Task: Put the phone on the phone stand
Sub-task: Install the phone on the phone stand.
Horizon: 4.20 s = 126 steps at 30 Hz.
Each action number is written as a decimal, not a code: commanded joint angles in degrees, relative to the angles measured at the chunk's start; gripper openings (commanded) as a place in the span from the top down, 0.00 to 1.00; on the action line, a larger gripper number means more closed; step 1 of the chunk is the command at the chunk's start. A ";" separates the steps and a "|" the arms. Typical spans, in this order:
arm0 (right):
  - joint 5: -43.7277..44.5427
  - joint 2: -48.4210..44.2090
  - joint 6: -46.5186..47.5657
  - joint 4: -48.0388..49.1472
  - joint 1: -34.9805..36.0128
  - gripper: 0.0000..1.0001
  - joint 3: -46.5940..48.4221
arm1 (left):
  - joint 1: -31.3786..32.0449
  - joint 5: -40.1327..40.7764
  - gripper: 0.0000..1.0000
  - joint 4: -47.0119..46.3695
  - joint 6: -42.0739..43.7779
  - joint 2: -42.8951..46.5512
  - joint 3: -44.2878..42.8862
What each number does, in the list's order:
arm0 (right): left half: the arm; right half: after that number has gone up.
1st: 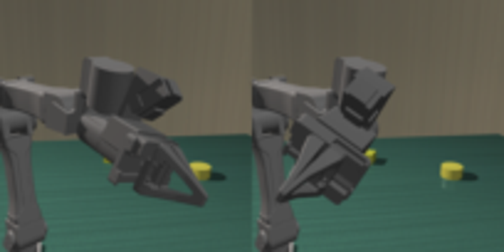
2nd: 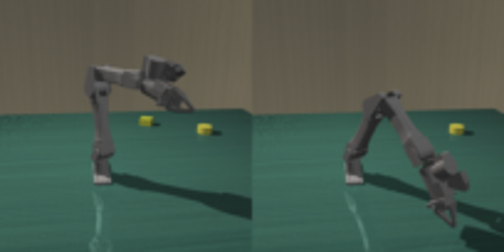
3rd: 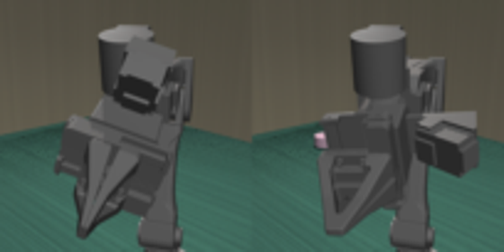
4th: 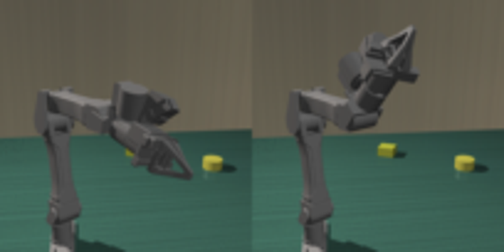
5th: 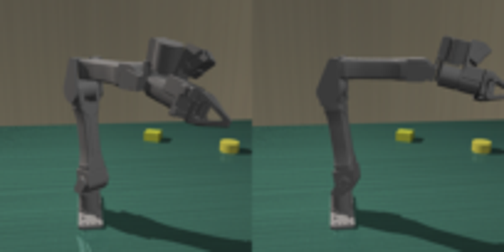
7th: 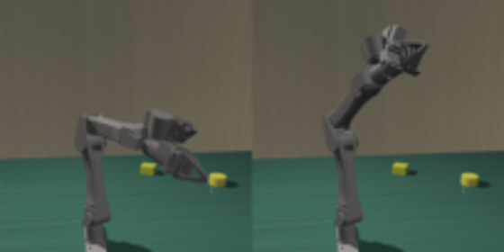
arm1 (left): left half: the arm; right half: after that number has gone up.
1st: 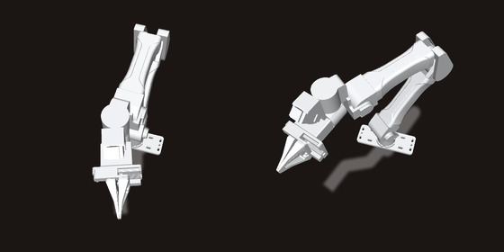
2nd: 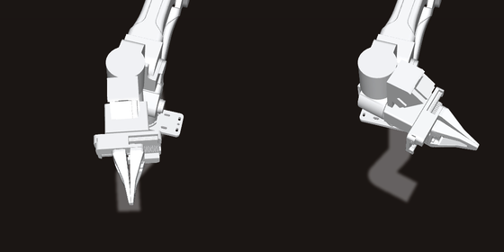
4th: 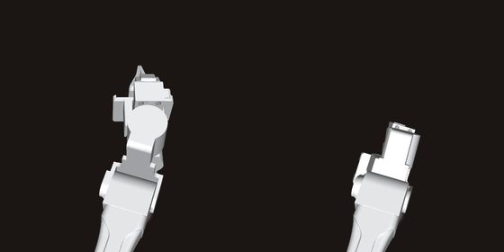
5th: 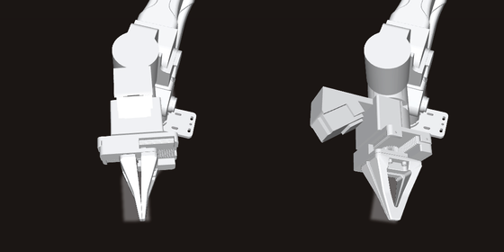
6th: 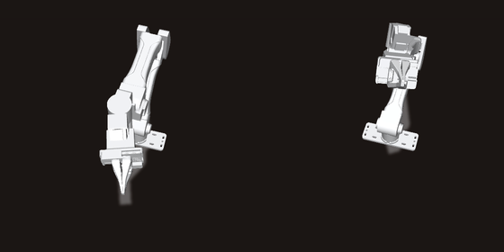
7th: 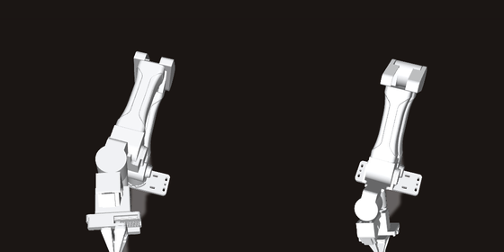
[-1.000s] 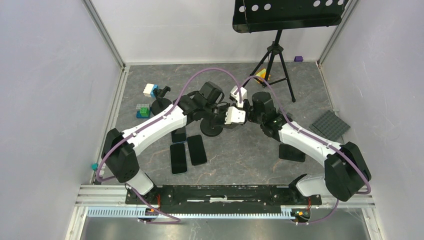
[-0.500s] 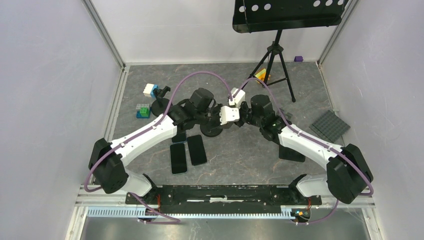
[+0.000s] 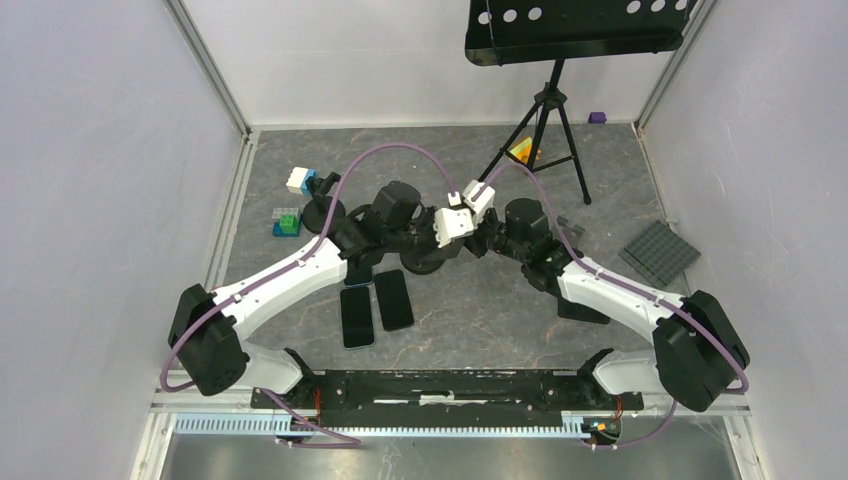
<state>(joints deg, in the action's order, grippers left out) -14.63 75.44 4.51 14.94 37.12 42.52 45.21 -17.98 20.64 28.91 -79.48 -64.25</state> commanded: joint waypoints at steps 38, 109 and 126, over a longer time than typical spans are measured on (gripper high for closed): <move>9.42 2.48 -3.98 0.68 -1.45 1.00 -3.75 | -2.76 26.71 0.98 -15.47 -14.59 6.30 2.73; -5.46 0.26 4.98 -2.25 -1.31 0.63 -5.36 | -5.05 31.81 0.98 -16.58 -10.25 2.74 -1.03; -5.11 -1.94 4.27 -2.32 -7.33 0.51 -4.85 | -5.27 6.69 0.98 -16.84 -5.09 1.26 -2.61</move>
<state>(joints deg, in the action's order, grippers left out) -19.31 75.77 8.84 11.86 32.01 36.49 39.97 -3.18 11.53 19.07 -78.22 -62.22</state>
